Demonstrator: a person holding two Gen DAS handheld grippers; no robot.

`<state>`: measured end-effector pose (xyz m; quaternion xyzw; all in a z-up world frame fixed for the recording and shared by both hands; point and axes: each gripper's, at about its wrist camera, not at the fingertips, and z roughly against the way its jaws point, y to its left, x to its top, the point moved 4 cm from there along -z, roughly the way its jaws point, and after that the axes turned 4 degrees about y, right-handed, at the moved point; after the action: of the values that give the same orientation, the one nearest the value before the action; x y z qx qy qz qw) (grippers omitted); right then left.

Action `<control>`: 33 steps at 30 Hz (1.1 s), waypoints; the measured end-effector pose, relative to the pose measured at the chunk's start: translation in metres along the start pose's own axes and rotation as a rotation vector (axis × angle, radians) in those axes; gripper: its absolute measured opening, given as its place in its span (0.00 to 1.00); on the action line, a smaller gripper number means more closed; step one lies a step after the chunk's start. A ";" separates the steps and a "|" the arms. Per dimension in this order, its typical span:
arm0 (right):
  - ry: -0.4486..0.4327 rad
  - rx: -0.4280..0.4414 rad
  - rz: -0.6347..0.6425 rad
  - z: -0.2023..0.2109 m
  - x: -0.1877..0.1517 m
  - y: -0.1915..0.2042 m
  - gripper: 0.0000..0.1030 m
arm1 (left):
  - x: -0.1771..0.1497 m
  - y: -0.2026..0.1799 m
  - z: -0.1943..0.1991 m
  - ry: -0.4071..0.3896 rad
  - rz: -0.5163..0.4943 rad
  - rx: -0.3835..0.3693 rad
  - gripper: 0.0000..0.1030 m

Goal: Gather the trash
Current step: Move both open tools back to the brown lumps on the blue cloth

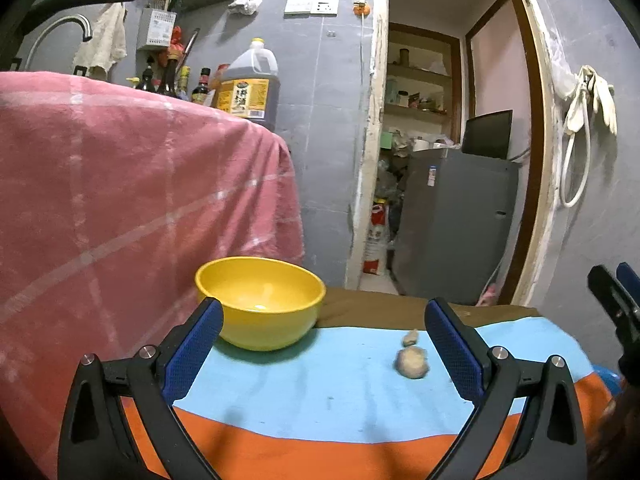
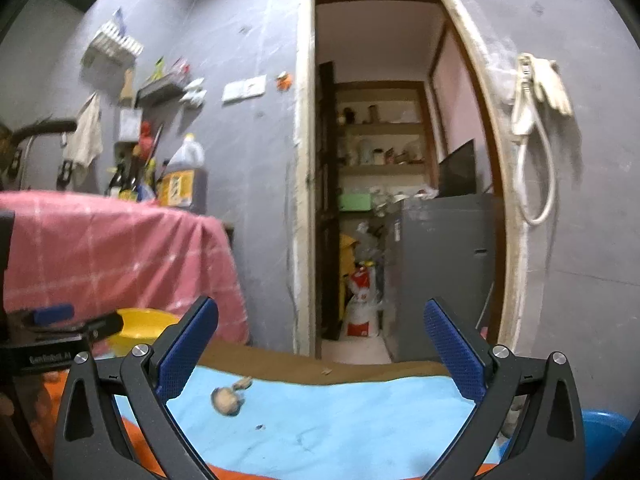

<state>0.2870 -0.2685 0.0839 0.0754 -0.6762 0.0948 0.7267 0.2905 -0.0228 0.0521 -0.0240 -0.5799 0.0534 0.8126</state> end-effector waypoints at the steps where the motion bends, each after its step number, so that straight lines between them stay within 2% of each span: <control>1: 0.012 0.006 0.013 -0.003 -0.002 0.004 1.00 | -0.001 0.001 0.000 -0.003 -0.007 0.003 0.96; 8: 0.070 0.002 0.099 -0.012 -0.008 0.022 1.00 | -0.007 0.010 -0.008 0.008 -0.060 0.018 0.96; 14: 0.113 0.027 0.118 -0.016 -0.012 0.026 1.00 | -0.010 0.021 -0.015 0.032 -0.054 0.011 0.96; 18: 0.169 0.031 0.150 -0.026 -0.015 0.032 1.00 | -0.014 0.029 -0.018 0.059 -0.045 0.039 0.96; 20: 0.230 0.027 0.170 -0.037 -0.019 0.035 1.00 | -0.016 0.034 -0.022 0.080 -0.023 0.040 0.96; 23: 0.330 0.041 0.184 -0.055 -0.026 0.037 1.00 | -0.020 0.042 -0.033 0.154 0.005 0.063 0.96; 30: 0.580 0.161 0.172 -0.099 -0.051 0.047 1.00 | -0.028 0.055 -0.050 0.270 0.055 0.081 0.96; 33: 0.686 0.174 0.185 -0.117 -0.066 0.057 0.96 | -0.032 0.057 -0.054 0.300 0.065 0.075 0.96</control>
<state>0.3819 -0.1879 0.0085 0.0395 -0.3867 0.2371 0.8903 0.3279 0.0317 -0.0014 -0.0202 -0.4484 0.0972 0.8883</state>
